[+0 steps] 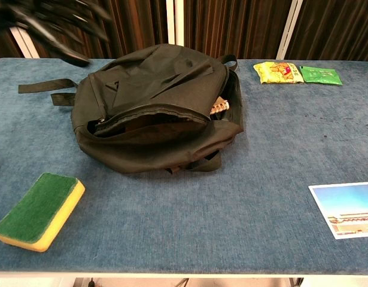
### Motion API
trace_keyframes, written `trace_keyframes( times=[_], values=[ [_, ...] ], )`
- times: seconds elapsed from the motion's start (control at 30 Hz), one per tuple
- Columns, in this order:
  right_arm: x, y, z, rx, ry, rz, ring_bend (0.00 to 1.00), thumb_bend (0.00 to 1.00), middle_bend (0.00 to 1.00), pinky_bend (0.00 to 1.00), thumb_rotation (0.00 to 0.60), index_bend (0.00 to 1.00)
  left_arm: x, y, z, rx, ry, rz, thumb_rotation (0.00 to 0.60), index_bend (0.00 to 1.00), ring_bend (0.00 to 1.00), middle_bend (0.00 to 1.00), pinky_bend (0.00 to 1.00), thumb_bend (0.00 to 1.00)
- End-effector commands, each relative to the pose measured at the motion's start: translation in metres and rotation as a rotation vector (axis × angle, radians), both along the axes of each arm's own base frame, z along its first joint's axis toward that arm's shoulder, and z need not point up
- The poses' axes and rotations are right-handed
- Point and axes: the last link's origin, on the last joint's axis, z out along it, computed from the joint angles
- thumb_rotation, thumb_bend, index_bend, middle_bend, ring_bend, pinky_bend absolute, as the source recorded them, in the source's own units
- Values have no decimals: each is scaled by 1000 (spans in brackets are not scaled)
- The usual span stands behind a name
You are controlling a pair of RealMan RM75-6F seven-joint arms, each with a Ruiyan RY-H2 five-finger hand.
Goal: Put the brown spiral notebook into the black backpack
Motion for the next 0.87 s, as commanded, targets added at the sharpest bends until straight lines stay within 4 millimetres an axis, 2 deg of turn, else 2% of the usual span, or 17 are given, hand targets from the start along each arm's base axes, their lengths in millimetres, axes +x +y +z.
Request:
trace_keyframes(
  times=[0.03,0.13,0.3,0.43,0.6,0.77,0.87],
  values=[
    [-7,5,2,49,20,-26,50,0,208,257,600,102,-62,-4,40,208,194,91,600,251,164,298,196,0],
    [-10,11,6,74,21,-34,50,17,205,238,600,102,-99,-12,57,325,329,133,600,265,164,299,190,0],
    [-8,18,15,90,-55,-13,50,282,194,198,600,102,-148,-38,80,473,511,162,600,280,164,293,181,0],
    [-6,23,25,95,-100,8,50,303,190,197,600,102,-177,-72,88,520,605,167,600,283,164,291,177,0],
    [-6,35,28,109,-96,-1,50,314,189,171,600,102,-191,-113,84,484,623,165,600,283,164,290,169,1],
    [-8,48,25,132,-91,-16,50,321,186,149,600,103,-187,-147,74,413,588,126,600,283,164,287,163,2],
    [-7,51,20,158,-102,-16,50,322,186,147,600,103,-183,-158,68,420,568,114,600,283,164,286,163,2]
  ],
)
